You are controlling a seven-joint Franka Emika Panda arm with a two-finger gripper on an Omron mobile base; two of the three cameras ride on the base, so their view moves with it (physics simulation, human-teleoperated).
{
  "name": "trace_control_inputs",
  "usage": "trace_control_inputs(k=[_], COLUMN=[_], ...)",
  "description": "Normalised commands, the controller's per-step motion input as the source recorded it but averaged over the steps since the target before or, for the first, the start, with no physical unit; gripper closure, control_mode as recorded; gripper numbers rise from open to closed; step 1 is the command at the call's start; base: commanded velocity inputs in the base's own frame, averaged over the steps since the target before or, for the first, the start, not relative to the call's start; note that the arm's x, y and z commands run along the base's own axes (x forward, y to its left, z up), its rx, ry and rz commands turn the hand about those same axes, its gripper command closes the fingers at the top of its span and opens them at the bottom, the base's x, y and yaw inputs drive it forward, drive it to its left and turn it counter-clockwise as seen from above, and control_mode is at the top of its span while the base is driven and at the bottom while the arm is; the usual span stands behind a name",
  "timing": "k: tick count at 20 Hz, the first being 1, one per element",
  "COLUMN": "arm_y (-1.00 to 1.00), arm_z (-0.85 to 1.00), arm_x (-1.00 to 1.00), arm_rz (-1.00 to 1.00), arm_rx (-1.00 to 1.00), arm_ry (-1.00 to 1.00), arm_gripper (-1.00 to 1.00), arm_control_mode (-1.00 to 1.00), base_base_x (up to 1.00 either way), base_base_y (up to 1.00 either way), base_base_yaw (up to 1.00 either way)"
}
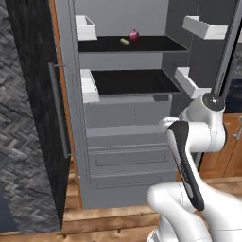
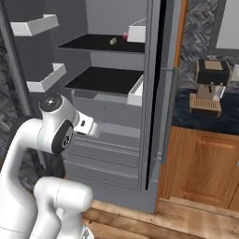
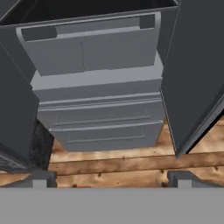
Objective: Pick the egg and butter from the fridge and place them by the bowl for mixing.
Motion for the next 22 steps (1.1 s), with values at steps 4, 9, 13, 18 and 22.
trace_control_inputs(k=[4,9,13,18,22], arm_y=[0.0,0.0,0.0,0.0,0.0], arm_z=[0.0,0.0,0.0,0.0,0.0], arm_x=[0.0,0.0,0.0,0.0,0.0], arm_rz=[0.0,0.0,0.0,0.0,0.0], arm_rx=[0.0,0.0,0.0,0.0,0.0], arm_ry=[0.0,0.0,0.0,0.0,0.0], arm_gripper=[-1.0,-1.0,-1.0,-1.0,-1.0], arm_control_mode=[1.0,1.0,1.0,1.0,1.0], base_base_x=[0.6,0.55,0.46,0.44,0.56], base_base_y=[0.32,0.17,0.25,0.31,0.06], base_base_yaw=[-0.22,-0.15,-0.01,0.1,0.26])
